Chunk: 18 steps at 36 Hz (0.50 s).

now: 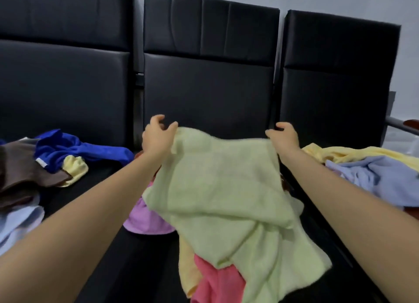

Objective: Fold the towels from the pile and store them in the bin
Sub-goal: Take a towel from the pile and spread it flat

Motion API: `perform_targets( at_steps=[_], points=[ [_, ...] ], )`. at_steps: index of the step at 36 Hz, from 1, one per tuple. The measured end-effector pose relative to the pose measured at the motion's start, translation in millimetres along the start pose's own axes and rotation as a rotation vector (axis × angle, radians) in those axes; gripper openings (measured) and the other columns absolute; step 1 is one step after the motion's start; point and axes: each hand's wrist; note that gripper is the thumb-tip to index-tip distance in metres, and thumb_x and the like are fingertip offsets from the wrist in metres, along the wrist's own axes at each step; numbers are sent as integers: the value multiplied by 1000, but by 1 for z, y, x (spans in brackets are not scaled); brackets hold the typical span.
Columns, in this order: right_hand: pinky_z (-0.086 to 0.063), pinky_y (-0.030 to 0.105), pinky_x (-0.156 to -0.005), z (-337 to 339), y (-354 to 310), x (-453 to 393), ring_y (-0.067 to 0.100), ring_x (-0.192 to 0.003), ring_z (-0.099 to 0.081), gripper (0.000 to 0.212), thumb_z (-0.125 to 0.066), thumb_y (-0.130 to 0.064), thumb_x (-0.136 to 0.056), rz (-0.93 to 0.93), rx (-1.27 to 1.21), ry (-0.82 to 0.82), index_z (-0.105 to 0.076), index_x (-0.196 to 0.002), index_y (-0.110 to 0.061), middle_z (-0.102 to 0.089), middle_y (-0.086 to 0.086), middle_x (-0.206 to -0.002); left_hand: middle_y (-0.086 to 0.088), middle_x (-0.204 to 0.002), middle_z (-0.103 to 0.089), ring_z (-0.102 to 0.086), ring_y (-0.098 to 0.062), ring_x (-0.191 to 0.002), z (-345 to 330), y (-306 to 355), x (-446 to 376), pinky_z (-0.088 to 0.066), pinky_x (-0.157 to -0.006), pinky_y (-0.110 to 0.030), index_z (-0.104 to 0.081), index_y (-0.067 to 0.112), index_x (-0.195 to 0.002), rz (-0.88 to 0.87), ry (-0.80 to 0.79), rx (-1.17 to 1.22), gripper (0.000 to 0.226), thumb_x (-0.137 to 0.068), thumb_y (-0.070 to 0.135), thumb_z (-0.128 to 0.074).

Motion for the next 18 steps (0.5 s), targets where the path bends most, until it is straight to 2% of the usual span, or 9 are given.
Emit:
perform_targets(
  at_steps=[3, 5, 7, 9, 12, 14, 16, 18],
  points=[
    [-38, 29, -88, -2, 20, 14, 25, -122, -51, 49, -61, -20, -93, -35, 54, -37, -47, -140, -12, -51, 8, -140, -8, -140, -47, -42, -30, -131, 2, -15, 16, -34, -109, -44, -40, 21, -143, 91, -49, -82, 61, -91, 50, -55],
    [-38, 27, -84, 4, 29, 28, 21, -111, -54, 45, -60, -18, -94, -13, 63, -53, -50, -137, -13, -53, 6, -135, -7, -134, -53, -47, -31, -126, 10, -28, 28, -36, -108, -47, -47, 23, -136, 112, -56, -94, 61, -84, 55, -54],
    [-41, 26, -77, 14, 40, 44, 15, -93, -55, 38, -59, -17, -94, -1, 44, -62, -56, -131, -13, -59, 5, -122, -3, -115, -64, -57, -29, -112, 20, -40, 40, -44, -101, -46, -59, 28, -109, 106, -74, -71, 45, -75, 56, -51],
    [-44, 27, -72, 26, 52, 61, 14, -85, -57, 32, -58, -16, -94, -23, 16, -76, -61, -126, -12, -63, 5, -111, -6, -105, -67, -60, -26, -97, 27, -44, 52, -48, -93, -42, -60, 22, -87, 128, -106, -26, 29, -80, 49, -53],
    [-47, 30, -75, 46, 71, 93, 14, -82, -58, 18, -57, -15, -94, -53, -36, -104, -67, -109, -12, -66, 6, -101, -6, -111, -63, -56, -23, -102, 34, -40, 68, -43, -86, -35, -65, 15, -101, 280, -129, 140, 26, -94, 38, -55],
    [-45, 34, -76, 58, 76, 111, 17, -80, -57, 8, -60, -17, -93, -74, 1, -180, -68, -93, -15, -66, 7, -95, -2, -100, -62, -55, -21, -100, 37, -38, 77, -39, -84, -32, -64, 18, -93, 314, -153, 161, 23, -95, 39, -54],
    [-45, 36, -74, 69, 77, 126, 20, -80, -57, 16, -62, -24, -93, -93, 41, -250, -68, -86, -12, -66, 9, -89, 4, -84, -54, -51, -18, -88, 43, -36, 92, -35, -82, -29, -58, 22, -79, 270, -201, 88, 25, -97, 38, -52],
    [-42, 33, -67, 77, 71, 136, 21, -74, -54, 34, -62, -34, -93, -110, 64, -272, -66, -86, -1, -62, 12, -83, 4, -86, -53, -48, -20, -92, 51, -36, 106, -34, -83, -29, -56, 19, -86, 232, -251, 33, 23, -98, 38, -52]
  ],
)
Point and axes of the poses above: each hand's wrist, its own x-axis away from the middle knuckle, its own z-axis out of the back of the hand, y = z × x
